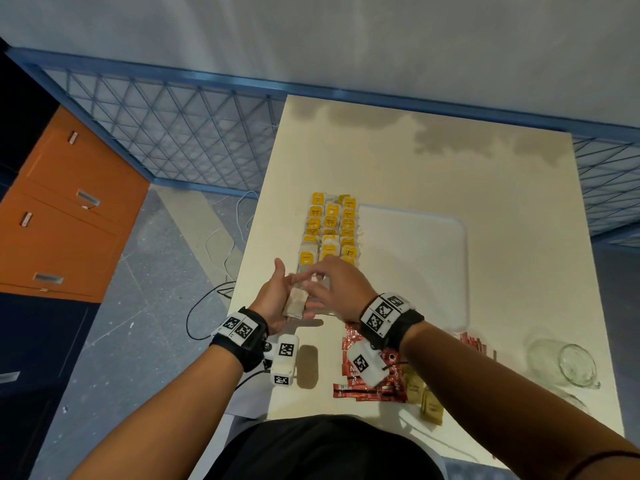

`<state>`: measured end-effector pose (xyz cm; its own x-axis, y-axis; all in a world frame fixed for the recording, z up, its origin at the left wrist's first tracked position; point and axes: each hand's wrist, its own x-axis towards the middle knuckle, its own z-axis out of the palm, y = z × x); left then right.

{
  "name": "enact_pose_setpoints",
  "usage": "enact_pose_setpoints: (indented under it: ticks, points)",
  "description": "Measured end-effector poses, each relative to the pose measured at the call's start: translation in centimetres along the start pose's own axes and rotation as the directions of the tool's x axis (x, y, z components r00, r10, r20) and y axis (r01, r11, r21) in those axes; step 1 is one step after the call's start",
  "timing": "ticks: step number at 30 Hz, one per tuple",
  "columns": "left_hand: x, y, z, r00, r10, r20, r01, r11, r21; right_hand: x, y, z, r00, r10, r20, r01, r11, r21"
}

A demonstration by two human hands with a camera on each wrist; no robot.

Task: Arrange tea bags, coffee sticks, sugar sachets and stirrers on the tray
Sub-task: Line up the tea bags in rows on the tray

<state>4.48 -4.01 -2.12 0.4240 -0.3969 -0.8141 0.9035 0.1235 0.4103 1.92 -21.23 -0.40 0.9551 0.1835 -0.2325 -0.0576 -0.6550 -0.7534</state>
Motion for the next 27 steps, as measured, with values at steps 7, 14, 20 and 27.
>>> enact_pose_setpoints:
  ticks: [7,14,20,27]
  points:
    - [0.6,0.3,1.0,0.999,0.024,0.027,-0.026,0.995,0.093,-0.9,-0.4,0.8,0.996,0.039,0.084,-0.04,0.999,0.002]
    - [-0.5,0.4,1.2,0.998,0.05,0.044,-0.059,0.967,0.247,-1.9,0.4,-0.2,0.997,0.071,0.018,-0.073,0.979,0.19]
    - [-0.7,0.3,0.8,0.984,0.103,0.146,-0.144,0.941,0.305,-2.5,0.9,-1.6,0.998,0.062,-0.028,-0.054,0.969,0.241]
    - [0.1,0.5,0.5,0.971,0.204,0.128,-0.24,0.858,0.454,-2.7,2.3,-1.7,0.979,0.202,-0.027,-0.187,0.943,0.275]
